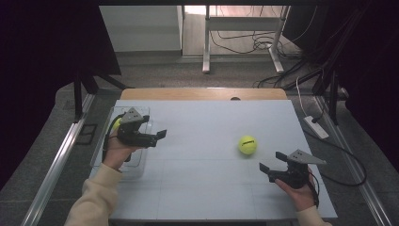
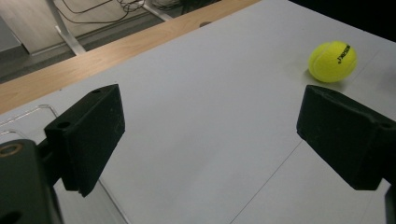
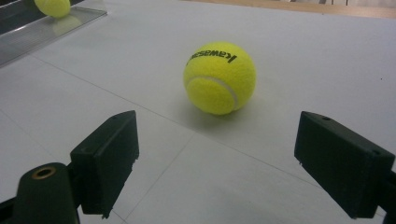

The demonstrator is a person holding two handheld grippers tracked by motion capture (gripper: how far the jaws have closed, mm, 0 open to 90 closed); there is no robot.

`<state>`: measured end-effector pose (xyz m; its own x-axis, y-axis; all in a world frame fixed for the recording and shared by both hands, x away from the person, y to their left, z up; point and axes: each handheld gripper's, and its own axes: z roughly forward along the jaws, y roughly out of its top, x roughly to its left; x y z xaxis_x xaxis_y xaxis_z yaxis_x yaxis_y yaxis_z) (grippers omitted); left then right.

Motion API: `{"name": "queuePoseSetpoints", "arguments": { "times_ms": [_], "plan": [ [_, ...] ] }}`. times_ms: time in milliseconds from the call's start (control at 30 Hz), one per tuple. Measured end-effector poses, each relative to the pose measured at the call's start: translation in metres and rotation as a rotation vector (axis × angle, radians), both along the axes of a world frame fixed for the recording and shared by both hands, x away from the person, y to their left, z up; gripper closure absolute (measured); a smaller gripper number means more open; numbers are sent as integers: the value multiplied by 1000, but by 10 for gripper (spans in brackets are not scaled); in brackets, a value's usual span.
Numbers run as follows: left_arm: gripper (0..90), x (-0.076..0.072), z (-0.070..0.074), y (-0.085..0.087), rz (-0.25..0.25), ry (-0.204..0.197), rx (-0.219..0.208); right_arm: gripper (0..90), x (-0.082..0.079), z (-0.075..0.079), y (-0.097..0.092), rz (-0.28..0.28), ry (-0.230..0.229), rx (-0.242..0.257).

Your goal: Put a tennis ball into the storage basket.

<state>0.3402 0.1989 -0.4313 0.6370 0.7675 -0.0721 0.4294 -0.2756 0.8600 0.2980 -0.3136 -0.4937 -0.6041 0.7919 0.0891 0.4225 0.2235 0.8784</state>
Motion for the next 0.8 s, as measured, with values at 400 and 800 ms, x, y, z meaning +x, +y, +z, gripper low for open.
{"name": "queuePoseSetpoints", "arguments": {
  "times_ms": [400, 800],
  "plan": [
    [84, 2, 1, -20, -42, 0, 7, 141, 0, 0, 0, 1, 1, -1],
    [84, 5, -1, -39, -83, 15, 8, 141, 2, -1, 1, -3, 7, 5]
  ]
}}
